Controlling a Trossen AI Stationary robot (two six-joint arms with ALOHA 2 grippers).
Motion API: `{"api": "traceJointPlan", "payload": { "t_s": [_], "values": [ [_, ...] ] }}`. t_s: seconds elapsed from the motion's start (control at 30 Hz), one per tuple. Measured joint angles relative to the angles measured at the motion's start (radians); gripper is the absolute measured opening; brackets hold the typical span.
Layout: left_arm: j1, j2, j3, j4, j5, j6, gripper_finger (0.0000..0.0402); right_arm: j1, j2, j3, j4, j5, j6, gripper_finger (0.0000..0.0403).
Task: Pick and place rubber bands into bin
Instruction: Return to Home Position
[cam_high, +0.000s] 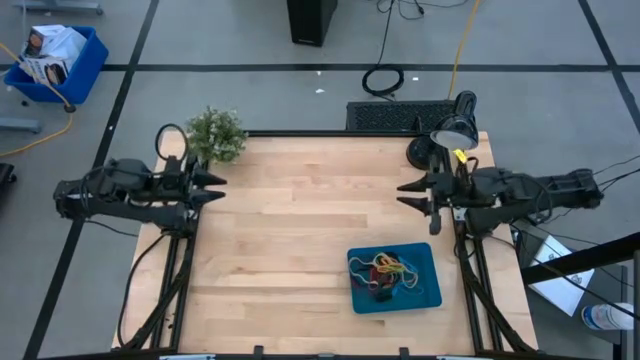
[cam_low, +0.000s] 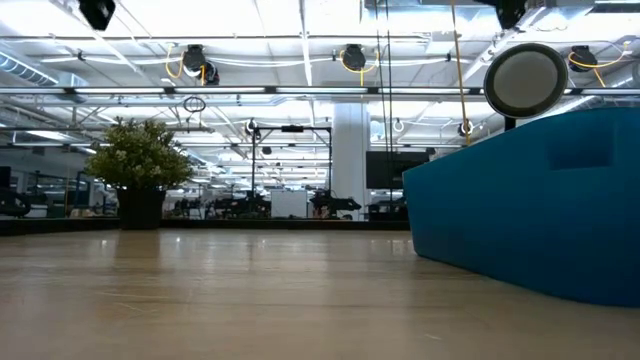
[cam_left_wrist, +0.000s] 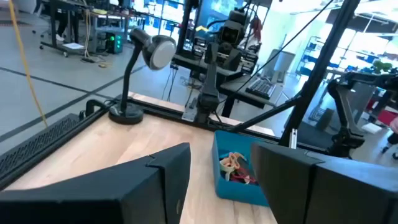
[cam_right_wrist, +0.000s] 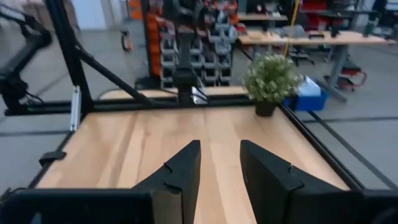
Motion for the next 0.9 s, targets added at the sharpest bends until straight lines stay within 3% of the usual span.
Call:
{"api": "traceJointPlan", "payload": {
  "t_s": [0.13, 0.27, 0.6, 0.9],
  "values": [
    [0.0, -0.08, -0.071, 0.0, -0.02, -0.007, 0.0175, -0.108, -0.045, -0.116, 0.153, -0.148, 0.01, 0.011],
    [0.0, -0.151, -0.145, 0.001, -0.044, -0.015, 0.0175, -0.189, -0.113, -0.21, 0.178, -0.229, 0.047, 0.0108],
    [0.0, -0.346, -0.365, 0.148, -0.043, -0.036, 0.0175, -0.254, -0.322, -0.354, 0.19, -0.234, 0.09, 0.0107],
    [0.0, -0.345, -0.379, 0.141, -0.016, -0.023, 0.0175, -0.254, -0.46, -0.552, 0.413, -0.233, 0.1, 0.0107]
  ]
}}
